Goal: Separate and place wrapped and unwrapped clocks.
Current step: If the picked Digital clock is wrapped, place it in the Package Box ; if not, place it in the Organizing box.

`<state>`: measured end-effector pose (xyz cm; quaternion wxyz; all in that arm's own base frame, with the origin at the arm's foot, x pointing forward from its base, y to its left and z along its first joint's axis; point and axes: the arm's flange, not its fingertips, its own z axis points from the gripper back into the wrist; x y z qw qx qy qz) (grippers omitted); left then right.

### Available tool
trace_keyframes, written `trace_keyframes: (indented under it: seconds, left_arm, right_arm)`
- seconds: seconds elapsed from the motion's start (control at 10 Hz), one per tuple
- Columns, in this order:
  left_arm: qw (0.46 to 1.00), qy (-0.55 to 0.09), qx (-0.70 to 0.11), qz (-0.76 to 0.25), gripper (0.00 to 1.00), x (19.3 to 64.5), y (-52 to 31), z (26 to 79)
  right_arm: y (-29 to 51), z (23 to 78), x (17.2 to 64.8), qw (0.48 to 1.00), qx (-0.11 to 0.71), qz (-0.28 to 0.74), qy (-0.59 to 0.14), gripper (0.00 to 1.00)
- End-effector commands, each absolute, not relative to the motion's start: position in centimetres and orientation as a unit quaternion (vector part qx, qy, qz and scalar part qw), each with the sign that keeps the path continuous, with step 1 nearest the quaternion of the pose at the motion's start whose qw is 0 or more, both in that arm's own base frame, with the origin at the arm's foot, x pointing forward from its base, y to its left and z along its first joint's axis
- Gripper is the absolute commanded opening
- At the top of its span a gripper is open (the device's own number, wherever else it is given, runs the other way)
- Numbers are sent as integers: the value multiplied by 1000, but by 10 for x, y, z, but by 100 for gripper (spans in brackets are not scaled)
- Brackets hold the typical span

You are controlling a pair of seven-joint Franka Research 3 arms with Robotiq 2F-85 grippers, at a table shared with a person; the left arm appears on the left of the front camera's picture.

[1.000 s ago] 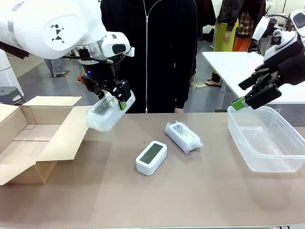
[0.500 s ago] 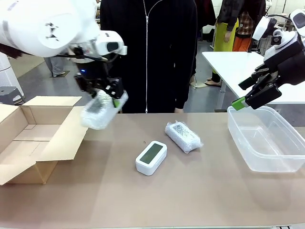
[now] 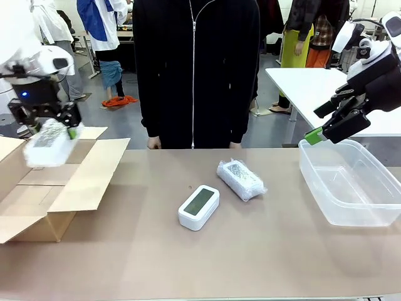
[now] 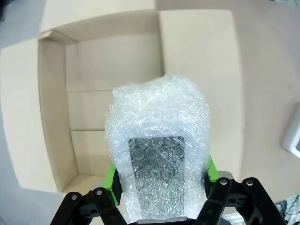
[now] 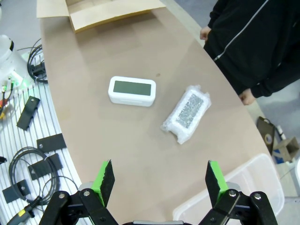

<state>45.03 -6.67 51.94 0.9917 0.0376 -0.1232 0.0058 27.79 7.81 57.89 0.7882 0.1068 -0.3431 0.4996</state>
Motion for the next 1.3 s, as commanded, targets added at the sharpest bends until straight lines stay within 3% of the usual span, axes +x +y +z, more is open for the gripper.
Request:
trace_keyframes:
  seconds: [0.0, 0.2, 0.8, 0.9, 1.2]
  left_arm:
    - [987, -149, 29, -55, 80, 478, -50, 482]
    - [983, -157, 38, -89, 80, 493, -23, 445]
    - [988, -145, 51, -26, 80, 503, 1, 383]
    - [989, -133, 53, -24, 100, 505, 0, 381]
    - [990, -118, 63, -32, 100, 504, 2, 386]
  right_arm:
    - [78, 577, 278, 787, 116, 501, -340, 100]
    - [78, 577, 278, 787, 116, 501, -340, 100]
    - [78, 577, 278, 787, 116, 501, -340, 100]
    - [78, 577, 278, 787, 116, 501, -340, 100]
    - [78, 577, 278, 787, 116, 501, -340, 100]
